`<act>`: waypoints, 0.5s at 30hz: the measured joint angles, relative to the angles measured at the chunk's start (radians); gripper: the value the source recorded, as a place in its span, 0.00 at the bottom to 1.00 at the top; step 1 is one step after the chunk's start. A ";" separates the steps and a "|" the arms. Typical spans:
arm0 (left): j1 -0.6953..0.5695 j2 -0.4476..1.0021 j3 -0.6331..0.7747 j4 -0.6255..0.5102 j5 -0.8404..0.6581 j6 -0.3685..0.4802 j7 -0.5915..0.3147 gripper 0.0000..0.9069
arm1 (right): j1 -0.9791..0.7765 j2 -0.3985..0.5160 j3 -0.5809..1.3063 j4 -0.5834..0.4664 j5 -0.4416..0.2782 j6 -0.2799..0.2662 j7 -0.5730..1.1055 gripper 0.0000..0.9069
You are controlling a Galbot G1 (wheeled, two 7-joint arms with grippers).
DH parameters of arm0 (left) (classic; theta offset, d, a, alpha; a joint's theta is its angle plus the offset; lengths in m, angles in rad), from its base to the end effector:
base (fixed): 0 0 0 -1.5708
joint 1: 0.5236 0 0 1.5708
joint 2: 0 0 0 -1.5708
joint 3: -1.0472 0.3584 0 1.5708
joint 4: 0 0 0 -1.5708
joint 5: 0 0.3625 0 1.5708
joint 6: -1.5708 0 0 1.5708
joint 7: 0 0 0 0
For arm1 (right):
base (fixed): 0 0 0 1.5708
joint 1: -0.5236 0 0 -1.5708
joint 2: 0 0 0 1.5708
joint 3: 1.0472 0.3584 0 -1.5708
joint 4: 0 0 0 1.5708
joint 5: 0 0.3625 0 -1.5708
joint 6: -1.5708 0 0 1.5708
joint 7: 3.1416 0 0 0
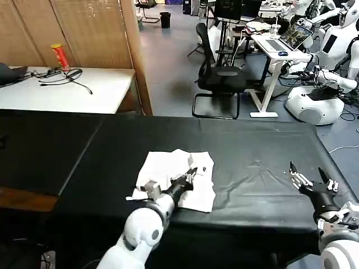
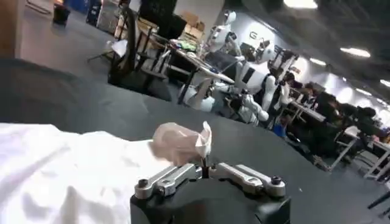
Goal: Fold and organize the clothes.
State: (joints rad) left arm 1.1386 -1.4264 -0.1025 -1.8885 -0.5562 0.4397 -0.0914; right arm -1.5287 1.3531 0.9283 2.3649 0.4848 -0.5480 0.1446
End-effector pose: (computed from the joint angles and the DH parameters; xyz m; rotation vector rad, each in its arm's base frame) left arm 0.2890 -0.1040 -0.2905 -0.6785 -2.6441 0.4948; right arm 0.1719 -0.1192 -0.1754 -0.3401 -2.9520 -0.1156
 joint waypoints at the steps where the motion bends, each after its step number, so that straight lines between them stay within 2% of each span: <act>1: 0.001 -0.002 0.000 0.005 0.004 -0.003 0.003 0.67 | 0.001 0.000 -0.003 -0.002 -0.003 0.000 0.000 0.97; 2: 0.003 -0.007 0.000 0.009 0.004 -0.004 0.004 0.97 | 0.002 0.000 -0.006 -0.004 -0.005 0.000 -0.001 0.97; 8: 0.006 -0.039 0.006 0.036 0.010 -0.010 0.019 0.97 | 0.023 -0.010 -0.041 -0.029 -0.028 0.000 -0.007 0.97; 15: 0.007 -0.084 -0.005 0.027 -0.094 0.014 0.005 0.97 | 0.047 -0.040 -0.123 -0.075 -0.073 0.008 -0.026 0.97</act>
State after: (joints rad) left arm 1.1457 -1.5101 -0.1070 -1.8619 -0.6505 0.4533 -0.0868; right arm -1.4812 1.3126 0.8050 2.2903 0.4113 -0.5399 0.1186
